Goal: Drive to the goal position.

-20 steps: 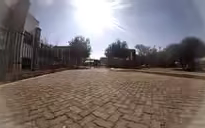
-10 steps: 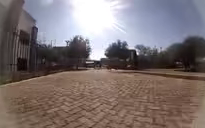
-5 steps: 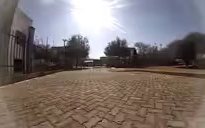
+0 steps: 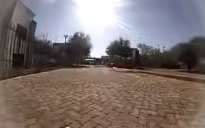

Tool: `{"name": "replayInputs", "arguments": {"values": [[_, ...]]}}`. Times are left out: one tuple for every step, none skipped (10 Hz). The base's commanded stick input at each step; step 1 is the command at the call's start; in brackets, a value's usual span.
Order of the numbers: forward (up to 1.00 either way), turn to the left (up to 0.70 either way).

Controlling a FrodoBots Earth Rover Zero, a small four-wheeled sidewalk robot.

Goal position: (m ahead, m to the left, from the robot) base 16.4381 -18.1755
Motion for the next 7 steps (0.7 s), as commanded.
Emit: {"name": "replayInputs", "arguments": {"values": [[1.0,0.0],[1.0,0.0],[1.0,0.0],[1.0,0.0],[1.0,0.0],[1.0,0.0],[1.0,0.0]]}}
